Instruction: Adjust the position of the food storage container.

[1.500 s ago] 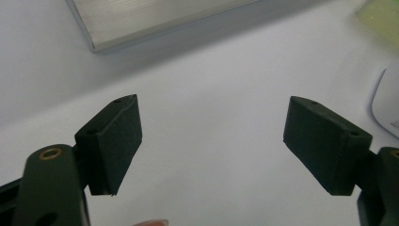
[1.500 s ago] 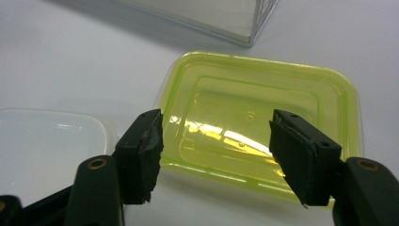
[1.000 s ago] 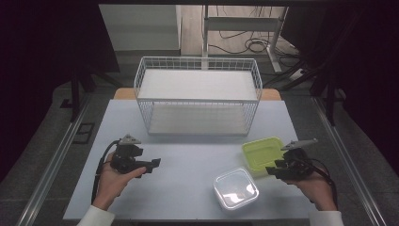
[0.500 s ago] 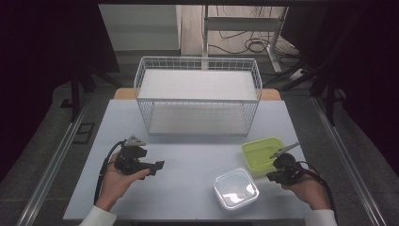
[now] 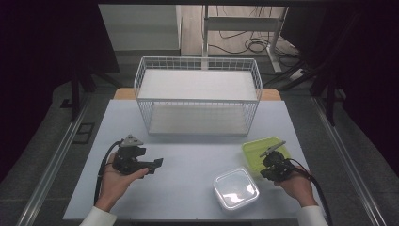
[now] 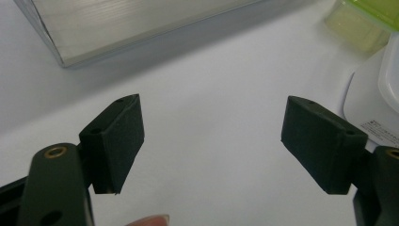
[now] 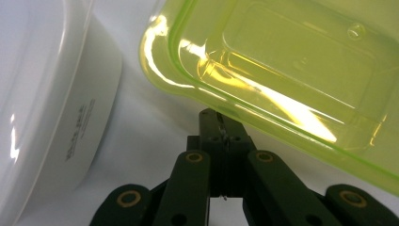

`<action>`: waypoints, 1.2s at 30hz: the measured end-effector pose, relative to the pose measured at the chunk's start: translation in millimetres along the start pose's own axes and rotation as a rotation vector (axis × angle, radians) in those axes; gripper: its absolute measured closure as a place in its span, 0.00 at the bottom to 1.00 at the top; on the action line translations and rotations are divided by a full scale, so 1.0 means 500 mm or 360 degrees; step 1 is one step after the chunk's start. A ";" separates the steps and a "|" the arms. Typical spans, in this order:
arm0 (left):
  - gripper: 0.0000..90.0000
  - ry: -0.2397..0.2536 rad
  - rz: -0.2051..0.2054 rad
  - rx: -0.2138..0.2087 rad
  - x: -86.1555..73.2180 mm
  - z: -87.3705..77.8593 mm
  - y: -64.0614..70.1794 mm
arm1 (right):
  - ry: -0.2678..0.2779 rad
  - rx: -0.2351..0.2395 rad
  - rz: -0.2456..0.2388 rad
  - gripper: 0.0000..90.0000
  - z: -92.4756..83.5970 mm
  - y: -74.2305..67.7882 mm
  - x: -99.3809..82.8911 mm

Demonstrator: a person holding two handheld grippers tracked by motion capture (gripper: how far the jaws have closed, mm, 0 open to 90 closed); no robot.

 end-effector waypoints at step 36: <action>0.22 -0.0070 -0.0055 0.0019 -0.009 0.015 -0.021 | 0.0297 -0.0144 0.0309 0.99 -0.101 0.095 -0.012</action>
Point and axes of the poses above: each handheld gripper's, and its own axes: z roughly forward along the jaws, x roughly out of its top, y roughly to its right, the point moved 4 cm from there along z, roughly forward along the jaws, and after that the axes turned 1 degree about -y, right-handed, at the moved point
